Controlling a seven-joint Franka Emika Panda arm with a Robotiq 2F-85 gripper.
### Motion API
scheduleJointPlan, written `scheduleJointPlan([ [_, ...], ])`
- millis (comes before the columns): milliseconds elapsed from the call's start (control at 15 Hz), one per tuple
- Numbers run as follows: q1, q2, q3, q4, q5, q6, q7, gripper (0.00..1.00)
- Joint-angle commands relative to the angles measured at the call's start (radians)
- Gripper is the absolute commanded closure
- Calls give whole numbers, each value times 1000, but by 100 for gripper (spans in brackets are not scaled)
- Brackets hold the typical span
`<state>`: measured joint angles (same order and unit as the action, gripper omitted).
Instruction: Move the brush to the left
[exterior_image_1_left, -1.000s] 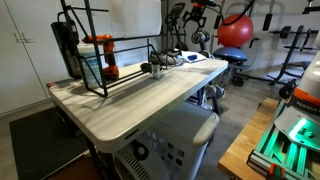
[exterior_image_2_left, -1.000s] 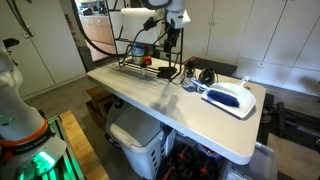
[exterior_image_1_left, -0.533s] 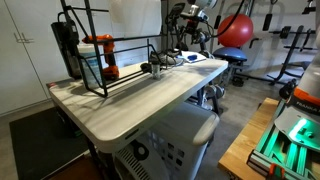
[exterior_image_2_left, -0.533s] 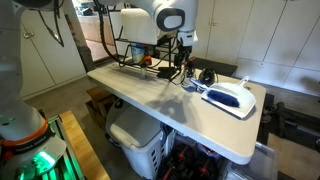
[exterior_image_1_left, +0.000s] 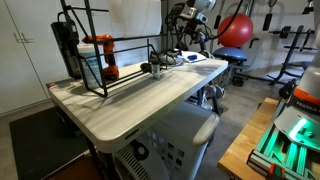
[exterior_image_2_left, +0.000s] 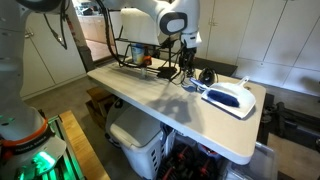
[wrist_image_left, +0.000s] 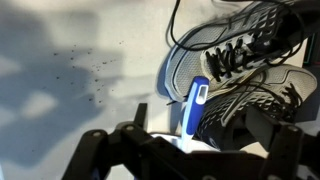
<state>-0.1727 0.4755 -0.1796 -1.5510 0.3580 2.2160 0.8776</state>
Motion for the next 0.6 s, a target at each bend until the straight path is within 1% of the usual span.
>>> scheduleJointPlan([
  [0, -25, 100, 18, 74, 3, 38, -54, 0],
  [133, -32, 139, 25, 104, 3, 55, -94, 0],
  [533, -49, 248, 33, 207, -3, 28, -168, 0],
])
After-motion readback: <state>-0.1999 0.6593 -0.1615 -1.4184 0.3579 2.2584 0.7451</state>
